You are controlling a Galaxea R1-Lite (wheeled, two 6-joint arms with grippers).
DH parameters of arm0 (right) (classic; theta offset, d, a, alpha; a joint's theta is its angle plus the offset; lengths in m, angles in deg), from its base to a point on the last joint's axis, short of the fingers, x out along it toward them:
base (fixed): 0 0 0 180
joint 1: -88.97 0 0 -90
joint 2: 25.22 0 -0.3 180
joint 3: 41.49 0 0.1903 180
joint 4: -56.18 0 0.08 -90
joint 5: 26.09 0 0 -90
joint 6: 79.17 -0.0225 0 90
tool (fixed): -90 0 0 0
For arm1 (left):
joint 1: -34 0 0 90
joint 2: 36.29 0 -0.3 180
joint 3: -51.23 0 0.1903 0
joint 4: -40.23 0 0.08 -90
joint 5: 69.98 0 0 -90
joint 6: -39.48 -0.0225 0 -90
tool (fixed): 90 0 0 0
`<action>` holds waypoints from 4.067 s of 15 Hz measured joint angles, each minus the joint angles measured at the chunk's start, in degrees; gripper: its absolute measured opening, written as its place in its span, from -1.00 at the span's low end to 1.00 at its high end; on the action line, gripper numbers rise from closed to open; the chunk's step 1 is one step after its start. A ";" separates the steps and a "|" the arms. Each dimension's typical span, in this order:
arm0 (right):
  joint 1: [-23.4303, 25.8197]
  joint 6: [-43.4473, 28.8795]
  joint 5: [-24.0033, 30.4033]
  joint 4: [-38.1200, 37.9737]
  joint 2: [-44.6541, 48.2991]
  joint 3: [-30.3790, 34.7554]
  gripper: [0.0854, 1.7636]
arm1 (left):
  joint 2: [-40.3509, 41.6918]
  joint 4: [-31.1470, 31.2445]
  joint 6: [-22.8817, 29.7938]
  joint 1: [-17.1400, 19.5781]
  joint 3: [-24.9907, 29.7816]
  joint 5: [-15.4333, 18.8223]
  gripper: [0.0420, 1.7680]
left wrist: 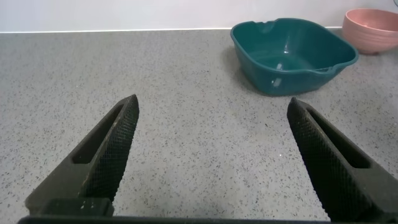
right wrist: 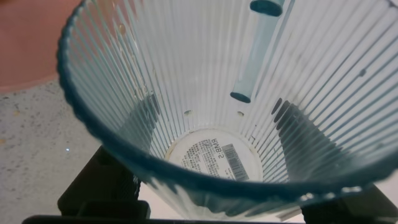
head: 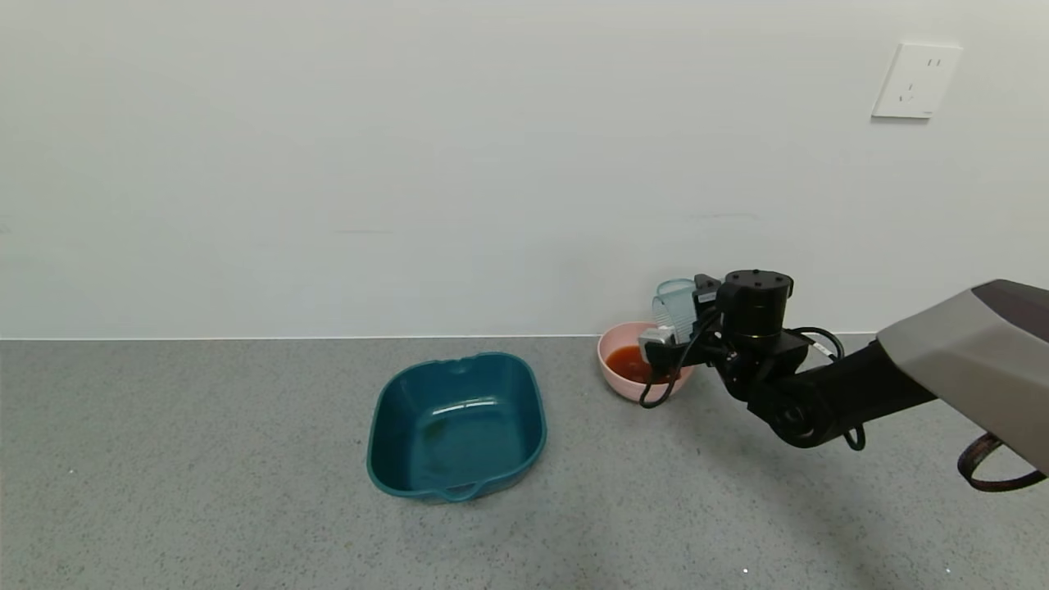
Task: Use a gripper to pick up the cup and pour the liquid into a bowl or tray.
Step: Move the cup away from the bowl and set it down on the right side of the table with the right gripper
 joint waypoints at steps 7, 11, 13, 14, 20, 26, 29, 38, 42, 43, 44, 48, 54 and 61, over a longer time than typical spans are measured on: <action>0.00 -21.27 -1.11 0.00 2.76 4.79 0.53 | 0.00 0.00 0.00 0.00 0.00 0.00 0.94; 0.16 -34.47 -1.08 0.09 5.53 9.23 0.53 | 0.00 0.00 0.00 0.00 0.00 0.00 0.94; 0.02 -40.72 -1.13 0.06 7.08 12.08 0.53 | 0.00 0.00 0.00 0.00 0.00 0.00 0.94; -0.20 -43.89 -1.18 0.11 7.97 13.67 0.53 | 0.00 0.00 0.00 0.00 0.00 0.00 0.94; -1.08 -63.17 -1.22 0.28 12.35 20.13 0.53 | 0.00 0.00 0.00 0.00 0.00 0.00 0.94; -1.39 -80.57 -1.82 0.04 16.73 23.02 0.52 | 0.00 0.00 0.00 0.00 0.00 0.00 0.94; -1.66 -88.85 -1.94 0.09 18.08 23.38 0.52 | 0.00 0.00 0.00 0.00 0.00 0.00 0.94; 0.11 -101.56 -0.45 0.61 18.66 26.36 0.52 | 0.00 0.00 0.00 0.00 0.00 0.00 0.94; 4.94 -102.86 4.13 5.39 17.70 27.45 0.52 | 0.00 0.00 0.00 0.00 0.00 0.00 0.94; 6.19 -102.85 5.12 6.34 17.04 27.73 0.52 | 0.00 0.00 0.00 0.00 0.00 0.00 0.94; 7.55 -102.80 6.08 6.81 16.26 27.98 0.52 | 0.00 0.00 0.00 0.00 0.00 0.00 0.94; 11.93 -102.91 8.64 9.63 12.18 27.67 0.52 | 0.00 0.00 0.00 0.00 0.00 0.00 0.94; 14.67 -104.42 10.50 14.70 2.93 26.19 0.52 | 0.00 0.00 0.00 0.00 0.00 0.00 0.94; 16.45 -104.81 10.93 15.84 -3.36 23.08 0.52 | 0.00 0.00 0.00 0.00 0.00 0.00 0.94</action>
